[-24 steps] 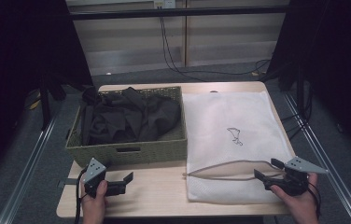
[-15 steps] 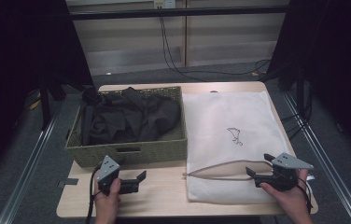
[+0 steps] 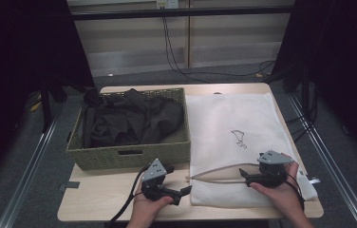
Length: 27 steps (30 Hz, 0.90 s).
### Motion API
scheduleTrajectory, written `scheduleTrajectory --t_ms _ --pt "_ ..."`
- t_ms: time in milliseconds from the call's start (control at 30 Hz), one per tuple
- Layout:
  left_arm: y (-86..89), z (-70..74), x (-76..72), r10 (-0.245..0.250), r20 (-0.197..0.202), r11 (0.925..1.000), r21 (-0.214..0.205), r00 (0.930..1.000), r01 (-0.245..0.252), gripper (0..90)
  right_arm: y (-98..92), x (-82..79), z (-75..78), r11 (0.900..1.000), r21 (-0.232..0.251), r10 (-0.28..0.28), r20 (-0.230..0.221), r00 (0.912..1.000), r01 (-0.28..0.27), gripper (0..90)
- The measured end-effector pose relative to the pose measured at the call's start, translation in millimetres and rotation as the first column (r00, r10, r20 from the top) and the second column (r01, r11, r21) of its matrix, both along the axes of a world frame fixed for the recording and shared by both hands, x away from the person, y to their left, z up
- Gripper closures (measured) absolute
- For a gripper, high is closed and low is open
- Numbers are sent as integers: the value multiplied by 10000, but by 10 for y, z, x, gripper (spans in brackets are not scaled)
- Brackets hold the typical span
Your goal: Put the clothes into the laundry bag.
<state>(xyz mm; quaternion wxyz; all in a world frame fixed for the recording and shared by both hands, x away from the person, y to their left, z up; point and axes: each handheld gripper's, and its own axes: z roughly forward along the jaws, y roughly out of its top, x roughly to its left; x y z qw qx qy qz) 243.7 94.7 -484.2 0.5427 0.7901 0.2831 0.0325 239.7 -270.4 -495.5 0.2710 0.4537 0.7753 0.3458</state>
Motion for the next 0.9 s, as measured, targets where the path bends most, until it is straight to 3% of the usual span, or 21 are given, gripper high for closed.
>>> scheduleTrajectory --t_ms 100,167,200,267,300,333,400,500,633,700,767,800,833,900 --pt "-193 20 -55 -92 367 9988 482 9993 75 148 -15 -8 1 10000 -45 -55 26 10000 55 97" --pt "-311 11 -100 -240 567 9978 631 9981 204 226 -36 -5 0 10000 -15 -98 24 9999 98 178" --pt "-311 11 -100 -240 567 9978 631 9981 204 267 -36 -5 0 10000 -15 -98 24 9999 98 178" --pt "-476 -15 -138 -884 553 9923 917 9945 831 385 -50 12 -5 10000 61 -67 -64 10000 67 439" --pt "-476 -15 -138 -884 553 9923 917 9945 831 440 -50 12 -5 10000 61 -67 -64 10000 67 439" --pt "-582 -25 -138 -1032 513 9876 1242 9933 962 502 -46 50 -2 9999 6 149 7 9999 -149 615" --pt "-674 -21 -117 -1157 475 9848 1360 9921 1083 568 -51 128 13 9997 203 153 65 9999 -154 758" --pt "-813 -28 -63 -1241 123 9818 1463 9922 1210 660 -48 252 46 9975 707 -58 -61 10000 63 882" --pt "-932 -79 -27 -1371 -85 9740 1807 9905 1364 724 -8 336 95 9958 905 -96 -85 9999 103 892" --pt "-976 -127 1 -1412 -189 9640 2248 9898 1419 785 -24 375 172 9903 1382 -165 24 9999 160 892" --pt "-995 -166 35 -1258 -343 9516 2783 9915 1304 823 -45 371 202 9885 1497 -227 132 9997 205 892" --pt "-990 -168 55 -1144 -404 9504 2865 9926 1212 883 -69 365 231 9871 1583 -266 227 9994 227 892" --pt "-964 -161 94 -820 -168 9353 3439 9965 828 900 -141 344 285 9823 1846 -421 476 9980 326 892" --pt "-948 -161 121 -643 -223 9368 3433 9977 681 900 -177 333 312 9777 2062 -521 552 9971 397 892"
